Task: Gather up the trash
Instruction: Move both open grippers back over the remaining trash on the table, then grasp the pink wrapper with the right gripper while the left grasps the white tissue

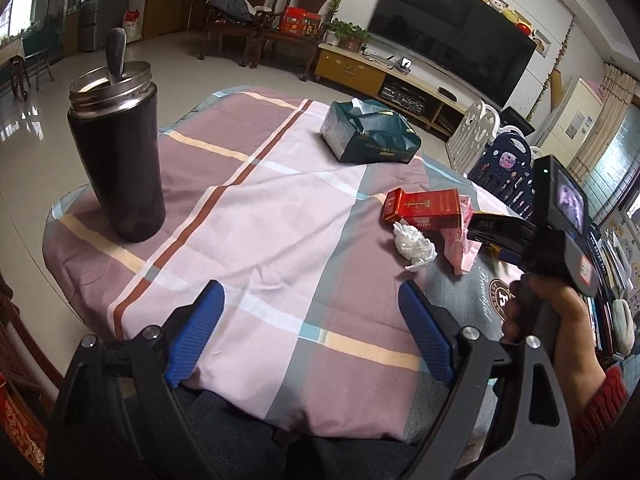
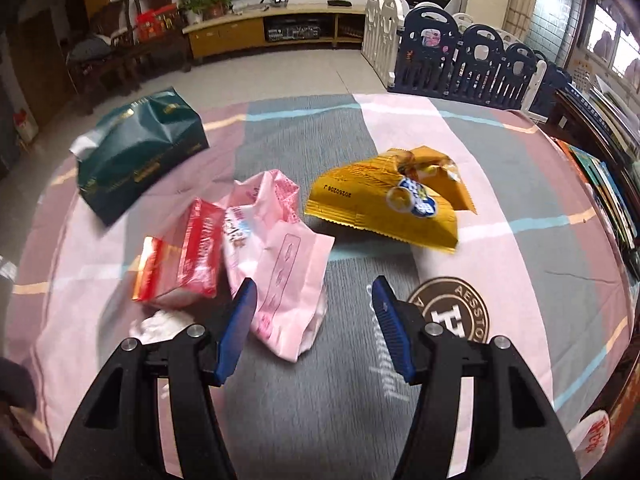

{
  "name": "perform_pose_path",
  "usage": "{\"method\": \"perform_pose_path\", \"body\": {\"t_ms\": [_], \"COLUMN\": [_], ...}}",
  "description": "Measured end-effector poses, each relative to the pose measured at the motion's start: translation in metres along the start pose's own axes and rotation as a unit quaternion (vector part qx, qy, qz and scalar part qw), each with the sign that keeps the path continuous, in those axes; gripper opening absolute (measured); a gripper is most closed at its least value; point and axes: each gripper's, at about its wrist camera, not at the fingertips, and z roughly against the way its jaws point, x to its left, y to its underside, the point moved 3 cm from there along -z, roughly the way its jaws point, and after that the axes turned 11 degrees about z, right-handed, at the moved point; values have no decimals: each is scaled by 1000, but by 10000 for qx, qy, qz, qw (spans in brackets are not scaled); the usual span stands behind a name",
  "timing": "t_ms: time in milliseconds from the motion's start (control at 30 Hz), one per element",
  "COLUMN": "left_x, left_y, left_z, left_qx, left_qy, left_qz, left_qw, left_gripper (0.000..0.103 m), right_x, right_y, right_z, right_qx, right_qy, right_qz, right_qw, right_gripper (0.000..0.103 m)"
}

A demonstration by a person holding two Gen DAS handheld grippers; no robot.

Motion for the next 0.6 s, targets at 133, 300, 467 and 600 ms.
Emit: {"method": "perform_pose_path", "body": {"t_ms": [133,300,467,600], "left_x": [1,0,1,0], "left_y": [3,5,6,8], "left_z": [-7,-9,-10,-12], "left_qx": [133,157,183,193], "left_qy": [-107,-131,-147,-193], "left_qz": [37,4,25,-7], "left_qw": [9998,9998,9997,9996], "left_gripper": [89,89,89,89], "right_x": [0,9,5,-4], "right_y": [-2,7,31,55], "right_z": [-17,-8,23,52], "right_qx": [4,-125,-258,-329], "right_qy": [-291,-740,-1189,-1356], "right_qz": [-3,401,549,730], "right_qw": [9996,9964,9911,9875], "right_gripper": [64,1,1,1]}}
